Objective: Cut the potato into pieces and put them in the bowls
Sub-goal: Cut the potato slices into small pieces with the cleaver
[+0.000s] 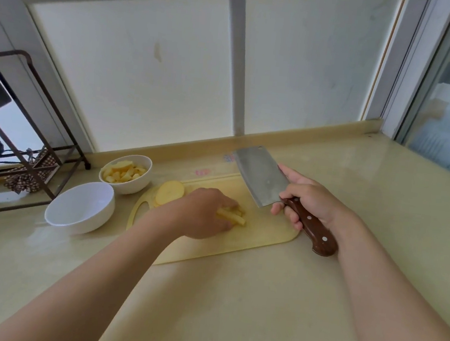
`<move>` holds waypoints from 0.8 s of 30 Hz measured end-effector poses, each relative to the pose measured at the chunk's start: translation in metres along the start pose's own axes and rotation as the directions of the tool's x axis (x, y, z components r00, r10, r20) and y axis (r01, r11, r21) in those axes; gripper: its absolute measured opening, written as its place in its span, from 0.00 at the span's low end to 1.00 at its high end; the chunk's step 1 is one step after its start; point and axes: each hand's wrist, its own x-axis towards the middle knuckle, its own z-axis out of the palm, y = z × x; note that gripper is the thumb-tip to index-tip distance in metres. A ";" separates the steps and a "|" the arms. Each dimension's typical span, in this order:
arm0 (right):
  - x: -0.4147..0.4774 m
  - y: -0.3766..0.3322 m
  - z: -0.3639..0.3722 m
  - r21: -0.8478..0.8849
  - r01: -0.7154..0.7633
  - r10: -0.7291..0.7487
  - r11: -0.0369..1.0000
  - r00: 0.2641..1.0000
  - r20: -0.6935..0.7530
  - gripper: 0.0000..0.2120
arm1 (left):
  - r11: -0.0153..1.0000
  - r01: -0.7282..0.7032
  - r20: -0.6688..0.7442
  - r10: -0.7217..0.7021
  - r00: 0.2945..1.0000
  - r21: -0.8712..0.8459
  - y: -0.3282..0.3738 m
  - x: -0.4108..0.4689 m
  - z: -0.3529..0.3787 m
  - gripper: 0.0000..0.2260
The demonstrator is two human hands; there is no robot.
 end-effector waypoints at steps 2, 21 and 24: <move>0.000 0.000 0.000 -0.001 -0.002 0.002 1.000 1.000 0.000 0.35 | 0.998 0.021 -0.006 -0.020 1.000 0.062 0.006 -0.002 0.001 0.24; 0.001 0.000 0.000 0.001 0.000 0.000 1.000 1.000 -0.003 0.36 | 0.982 0.173 -0.254 -0.185 0.949 -0.070 0.016 -0.014 0.008 0.06; 0.002 0.001 0.000 -0.005 -0.002 0.002 1.000 1.000 0.000 0.35 | 0.977 0.171 -0.263 -0.200 0.944 -0.129 0.012 -0.015 0.008 0.05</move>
